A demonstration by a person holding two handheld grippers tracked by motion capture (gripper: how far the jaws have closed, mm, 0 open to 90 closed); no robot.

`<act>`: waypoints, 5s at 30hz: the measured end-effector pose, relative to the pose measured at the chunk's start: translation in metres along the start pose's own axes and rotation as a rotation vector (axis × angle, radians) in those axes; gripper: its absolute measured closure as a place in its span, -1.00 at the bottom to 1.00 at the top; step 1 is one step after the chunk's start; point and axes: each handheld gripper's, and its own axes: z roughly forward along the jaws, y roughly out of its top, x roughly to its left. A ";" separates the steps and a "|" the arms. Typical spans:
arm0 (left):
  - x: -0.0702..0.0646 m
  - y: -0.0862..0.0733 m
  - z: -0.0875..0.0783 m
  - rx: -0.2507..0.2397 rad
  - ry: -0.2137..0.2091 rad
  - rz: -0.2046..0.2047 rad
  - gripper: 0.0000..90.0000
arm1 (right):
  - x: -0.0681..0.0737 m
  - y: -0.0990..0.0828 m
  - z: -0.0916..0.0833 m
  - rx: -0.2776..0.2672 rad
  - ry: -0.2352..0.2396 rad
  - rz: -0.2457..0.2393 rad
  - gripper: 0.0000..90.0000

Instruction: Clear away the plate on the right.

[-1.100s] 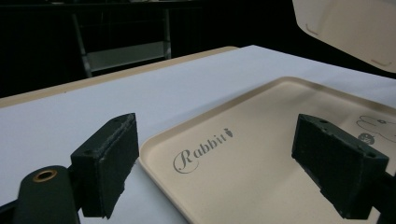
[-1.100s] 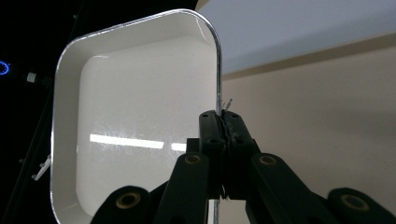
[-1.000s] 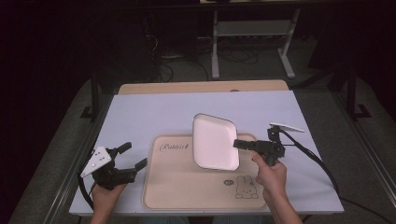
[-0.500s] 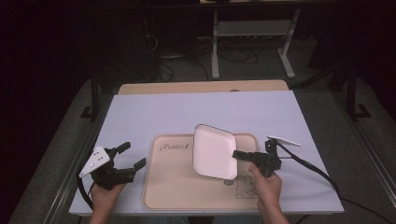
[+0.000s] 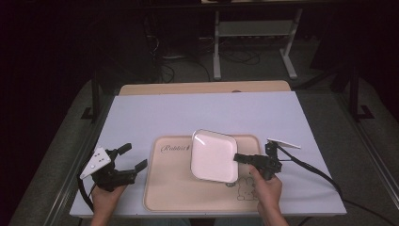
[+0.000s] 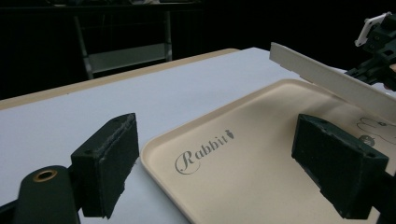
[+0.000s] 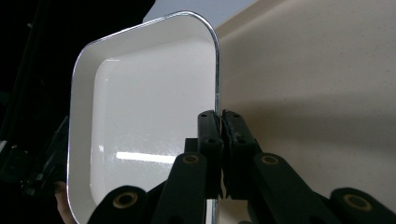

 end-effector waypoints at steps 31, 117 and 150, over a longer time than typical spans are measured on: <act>0.000 0.000 0.000 -0.002 -0.001 0.001 -0.68 | -0.006 -0.006 0.009 0.010 -0.094 0.021 0.89; -0.001 0.000 0.004 0.004 -0.009 0.002 -0.68 | -0.010 -0.002 0.016 0.008 -0.117 -0.008 0.59; -0.001 -0.001 0.007 0.011 -0.014 0.003 -0.68 | -0.003 -0.007 0.018 0.086 -0.165 -0.170 0.81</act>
